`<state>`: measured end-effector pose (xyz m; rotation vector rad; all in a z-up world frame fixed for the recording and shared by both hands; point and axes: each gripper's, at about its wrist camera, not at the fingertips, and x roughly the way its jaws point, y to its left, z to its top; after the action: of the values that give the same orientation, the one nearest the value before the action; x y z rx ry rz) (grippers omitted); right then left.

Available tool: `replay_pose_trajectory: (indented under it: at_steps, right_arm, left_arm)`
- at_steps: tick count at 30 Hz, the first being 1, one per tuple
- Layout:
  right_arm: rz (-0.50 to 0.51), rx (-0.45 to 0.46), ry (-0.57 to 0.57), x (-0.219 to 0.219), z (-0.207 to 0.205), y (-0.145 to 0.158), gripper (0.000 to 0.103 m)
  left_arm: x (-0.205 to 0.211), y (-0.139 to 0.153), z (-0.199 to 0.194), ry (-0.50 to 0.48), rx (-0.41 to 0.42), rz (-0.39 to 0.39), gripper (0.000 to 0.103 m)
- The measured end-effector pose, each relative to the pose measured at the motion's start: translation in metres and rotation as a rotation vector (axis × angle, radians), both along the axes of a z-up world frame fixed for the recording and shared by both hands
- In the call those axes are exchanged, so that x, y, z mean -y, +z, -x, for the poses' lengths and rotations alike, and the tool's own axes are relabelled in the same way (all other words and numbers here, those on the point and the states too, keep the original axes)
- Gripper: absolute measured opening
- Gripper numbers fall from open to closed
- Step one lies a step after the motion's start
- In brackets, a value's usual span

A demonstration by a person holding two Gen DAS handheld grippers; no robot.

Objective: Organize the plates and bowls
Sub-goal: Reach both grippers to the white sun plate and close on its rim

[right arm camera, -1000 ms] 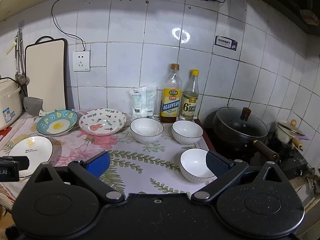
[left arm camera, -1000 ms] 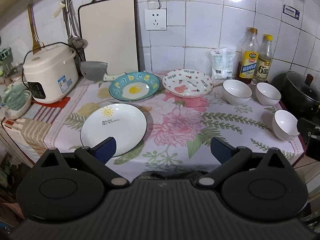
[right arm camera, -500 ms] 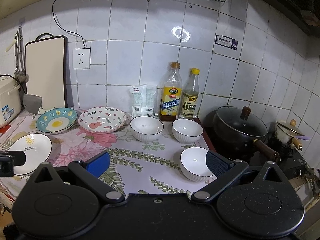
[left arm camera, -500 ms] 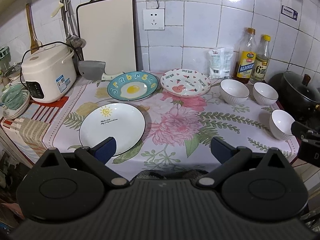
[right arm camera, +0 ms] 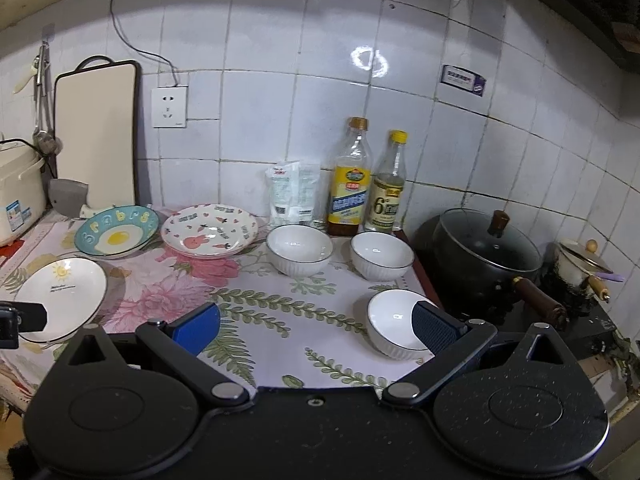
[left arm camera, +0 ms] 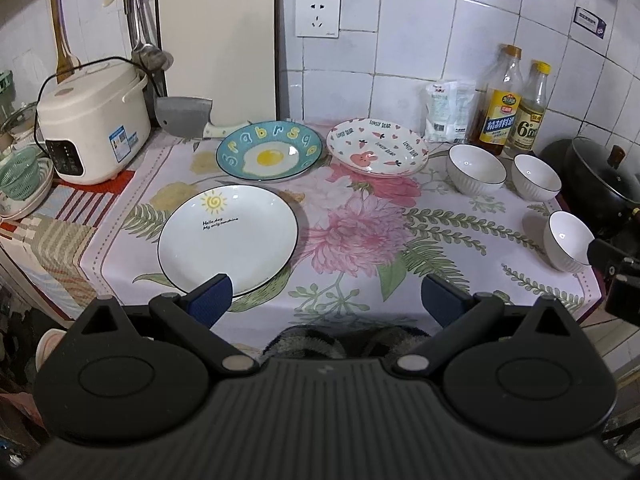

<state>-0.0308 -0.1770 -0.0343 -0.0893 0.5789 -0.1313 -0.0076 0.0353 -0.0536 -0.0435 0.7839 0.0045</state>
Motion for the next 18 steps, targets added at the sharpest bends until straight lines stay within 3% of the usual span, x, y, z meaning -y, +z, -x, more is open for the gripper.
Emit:
replay_pose_trajectory:
  at_steps: [7, 10, 13, 18]
  right_arm:
    - [-0.092, 0.027, 0.217, -0.025, -0.024, -0.009, 0.096]
    - [-0.183, 0.044, 0.328, -0.039, -0.040, -0.016, 0.096]
    - [-0.254, 0.004, 0.404, -0.059, -0.063, -0.028, 0.096]
    - [-0.333, -0.080, 0.490, -0.095, -0.105, -0.059, 0.096]
  left_arm:
    - [-0.048, 0.003, -0.016, 0.072, 0.016, 0.064, 0.099]
    - [-0.066, 0.003, -0.024, 0.062, 0.058, 0.027, 0.099]
    - [-0.079, 0.001, -0.029, 0.066, 0.097, -0.034, 0.099]
    - [-0.106, -0.023, -0.051, 0.082, 0.096, -0.032, 0.100]
